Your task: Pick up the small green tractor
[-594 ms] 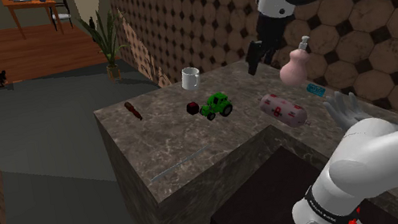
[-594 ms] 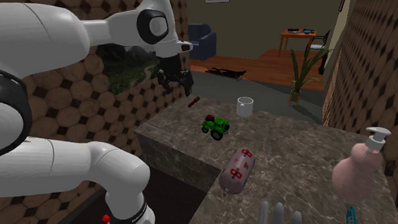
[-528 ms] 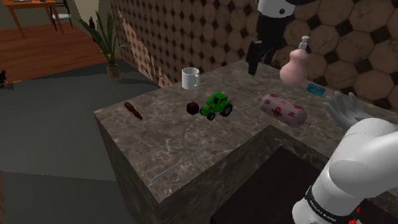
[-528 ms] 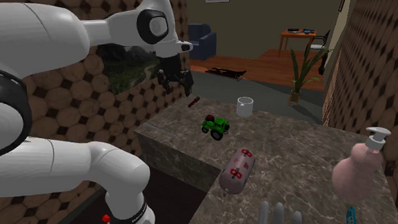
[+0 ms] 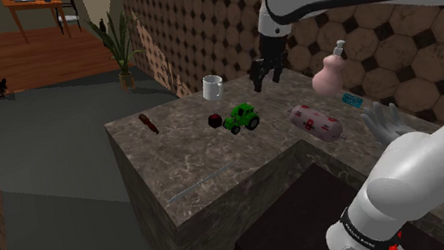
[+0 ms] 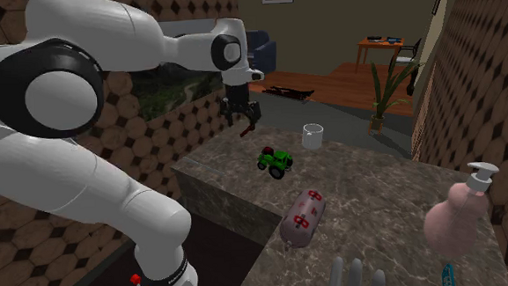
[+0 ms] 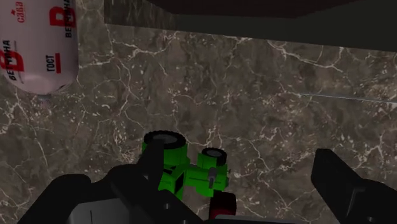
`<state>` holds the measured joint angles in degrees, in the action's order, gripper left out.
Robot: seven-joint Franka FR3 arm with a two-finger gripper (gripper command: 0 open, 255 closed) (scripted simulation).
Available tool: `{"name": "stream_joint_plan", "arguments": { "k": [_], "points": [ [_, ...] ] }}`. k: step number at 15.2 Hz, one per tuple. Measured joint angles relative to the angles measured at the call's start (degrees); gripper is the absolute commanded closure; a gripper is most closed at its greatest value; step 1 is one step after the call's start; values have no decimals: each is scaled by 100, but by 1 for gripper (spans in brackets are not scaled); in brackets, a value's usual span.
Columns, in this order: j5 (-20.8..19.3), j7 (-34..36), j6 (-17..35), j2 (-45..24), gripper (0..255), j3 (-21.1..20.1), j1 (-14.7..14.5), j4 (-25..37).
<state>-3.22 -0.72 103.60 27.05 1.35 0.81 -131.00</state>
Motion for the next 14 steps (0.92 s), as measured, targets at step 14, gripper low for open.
{"name": "stream_joint_plan", "arguments": {
  "k": [14],
  "points": [
    [454, 98, 619, -3306, 0, 179, 98, 1707]
  ]
}}
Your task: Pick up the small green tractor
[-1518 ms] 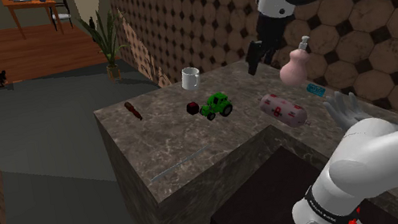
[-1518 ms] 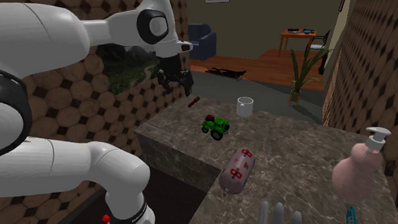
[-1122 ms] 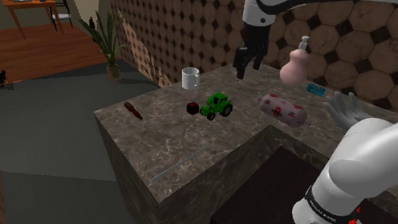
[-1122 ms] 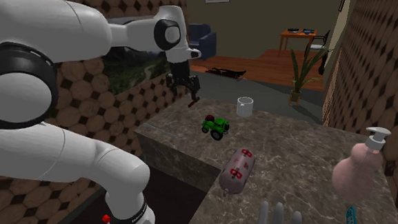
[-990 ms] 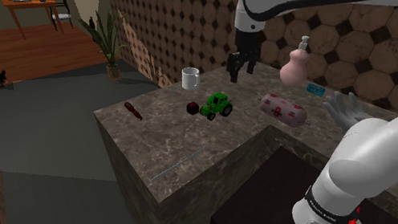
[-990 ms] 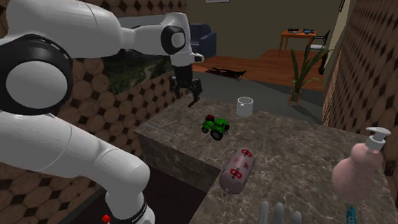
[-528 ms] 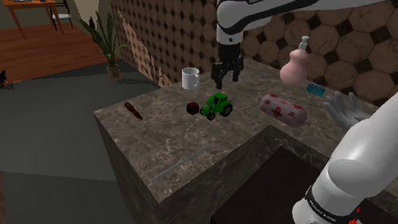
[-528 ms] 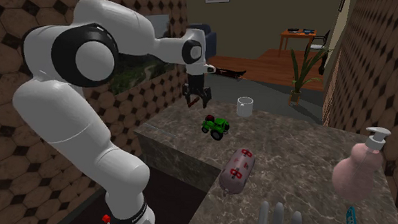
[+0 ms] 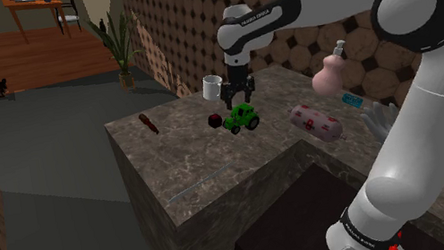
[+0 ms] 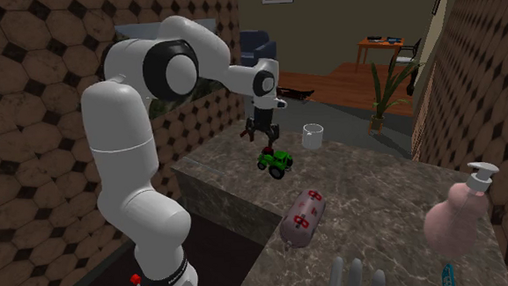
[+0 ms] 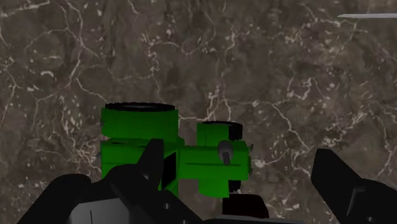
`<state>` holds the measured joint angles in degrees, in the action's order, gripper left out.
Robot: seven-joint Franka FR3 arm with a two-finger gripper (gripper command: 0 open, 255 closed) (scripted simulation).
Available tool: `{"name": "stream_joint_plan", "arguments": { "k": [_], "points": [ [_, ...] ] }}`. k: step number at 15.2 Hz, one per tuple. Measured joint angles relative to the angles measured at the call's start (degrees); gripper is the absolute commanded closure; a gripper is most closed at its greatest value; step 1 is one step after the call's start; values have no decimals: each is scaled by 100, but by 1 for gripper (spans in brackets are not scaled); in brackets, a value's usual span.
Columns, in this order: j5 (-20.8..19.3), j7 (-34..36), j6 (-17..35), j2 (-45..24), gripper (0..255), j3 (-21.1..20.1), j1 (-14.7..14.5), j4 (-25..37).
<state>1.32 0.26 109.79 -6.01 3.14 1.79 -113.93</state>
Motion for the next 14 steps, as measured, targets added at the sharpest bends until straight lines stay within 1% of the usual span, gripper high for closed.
{"name": "stream_joint_plan", "arguments": {
  "k": [2, 9, 10, 14],
  "points": [
    [66, 3, 88, -423, 0, 8, 18, 230],
    [110, -16, 514, -737, 0, -6, 19, 114],
    [111, -16, 541, -742, 255, -9, 17, 103],
    [112, -19, 553, -780, 255, -2, 25, 90]
  ]
}}
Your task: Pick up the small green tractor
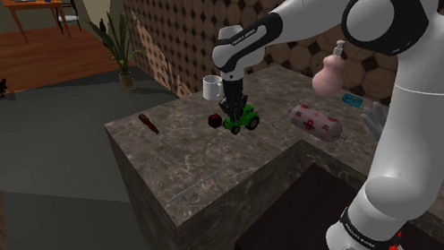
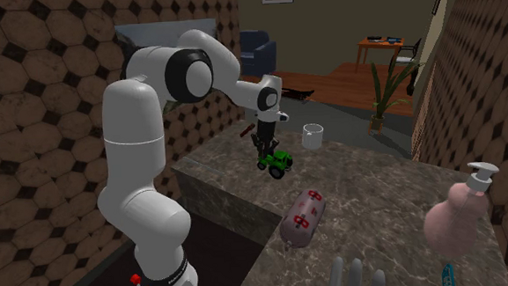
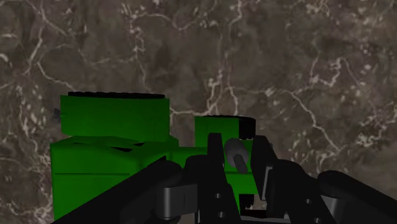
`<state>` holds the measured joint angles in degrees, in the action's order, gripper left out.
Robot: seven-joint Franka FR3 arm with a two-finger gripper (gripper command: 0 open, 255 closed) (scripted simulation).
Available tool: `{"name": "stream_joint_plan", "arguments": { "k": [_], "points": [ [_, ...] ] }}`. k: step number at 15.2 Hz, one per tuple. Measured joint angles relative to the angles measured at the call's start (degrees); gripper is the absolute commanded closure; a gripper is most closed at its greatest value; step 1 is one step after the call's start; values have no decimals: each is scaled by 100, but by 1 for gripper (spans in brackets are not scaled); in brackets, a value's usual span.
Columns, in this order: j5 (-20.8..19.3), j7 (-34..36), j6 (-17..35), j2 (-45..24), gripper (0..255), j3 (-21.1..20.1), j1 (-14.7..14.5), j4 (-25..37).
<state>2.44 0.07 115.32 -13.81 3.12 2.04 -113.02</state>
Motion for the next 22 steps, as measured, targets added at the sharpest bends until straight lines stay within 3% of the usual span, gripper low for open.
{"name": "stream_joint_plan", "arguments": {
  "k": [8, 22],
  "points": [
    [-5, 9, -65, 36, 255, 1, -2, 24],
    [-44, 50, -999, 465, 255, 10, -4, 530]
  ]
}}
